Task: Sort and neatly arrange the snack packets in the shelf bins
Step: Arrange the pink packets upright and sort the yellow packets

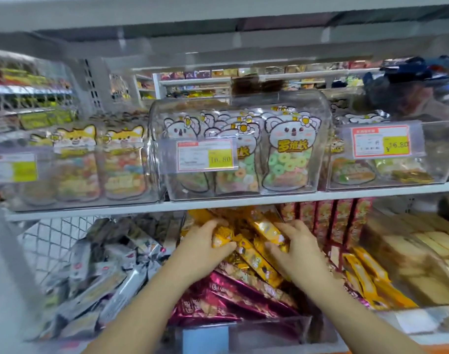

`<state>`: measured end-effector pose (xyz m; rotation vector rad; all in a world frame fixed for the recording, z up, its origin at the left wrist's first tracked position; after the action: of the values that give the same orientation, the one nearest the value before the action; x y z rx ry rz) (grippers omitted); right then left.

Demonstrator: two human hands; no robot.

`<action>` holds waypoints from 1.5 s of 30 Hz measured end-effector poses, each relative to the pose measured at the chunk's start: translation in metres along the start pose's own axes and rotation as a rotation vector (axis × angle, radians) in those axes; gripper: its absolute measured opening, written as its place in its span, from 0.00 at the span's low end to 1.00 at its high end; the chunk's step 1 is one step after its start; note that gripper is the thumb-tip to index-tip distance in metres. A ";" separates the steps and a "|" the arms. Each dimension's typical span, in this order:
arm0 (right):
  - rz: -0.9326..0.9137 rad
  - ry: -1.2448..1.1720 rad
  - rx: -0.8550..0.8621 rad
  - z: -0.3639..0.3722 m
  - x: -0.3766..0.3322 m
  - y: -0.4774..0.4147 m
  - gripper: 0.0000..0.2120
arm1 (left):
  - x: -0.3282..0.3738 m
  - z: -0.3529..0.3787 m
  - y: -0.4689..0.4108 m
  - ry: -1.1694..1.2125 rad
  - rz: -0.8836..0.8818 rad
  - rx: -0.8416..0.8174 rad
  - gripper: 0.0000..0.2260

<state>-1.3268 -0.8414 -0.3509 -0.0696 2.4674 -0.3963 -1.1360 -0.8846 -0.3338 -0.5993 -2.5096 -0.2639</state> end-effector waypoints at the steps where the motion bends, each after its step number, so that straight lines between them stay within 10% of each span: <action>1: 0.019 0.008 0.001 0.003 0.001 -0.004 0.20 | 0.000 0.003 -0.003 -0.034 0.008 -0.015 0.22; 14: -0.009 0.045 -0.032 -0.017 0.023 0.000 0.08 | 0.008 0.017 -0.018 -0.353 -0.129 0.015 0.30; 26: 0.330 0.165 -0.241 -0.071 0.120 0.032 0.05 | 0.022 0.027 -0.009 -0.496 -0.213 0.139 0.27; 33: 0.294 0.138 -0.635 -0.024 0.116 0.044 0.26 | 0.052 0.038 0.000 -0.611 -0.080 0.199 0.20; 45: 0.358 0.116 -0.445 -0.082 0.164 0.040 0.18 | 0.169 0.134 -0.064 -0.565 0.447 -0.157 0.14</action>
<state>-1.5051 -0.8047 -0.3963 0.2139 2.5689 0.3117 -1.3552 -0.8391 -0.3567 -1.4424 -2.7889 -0.1333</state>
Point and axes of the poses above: each hand's wrist, its own y-axis away from the middle knuckle, its own z-axis out of the palm, x = y × z, the point moved 6 cm from there along -y, towards the middle knuckle, and after that the axes turned 14 degrees about -x, right-handed, at the moved point
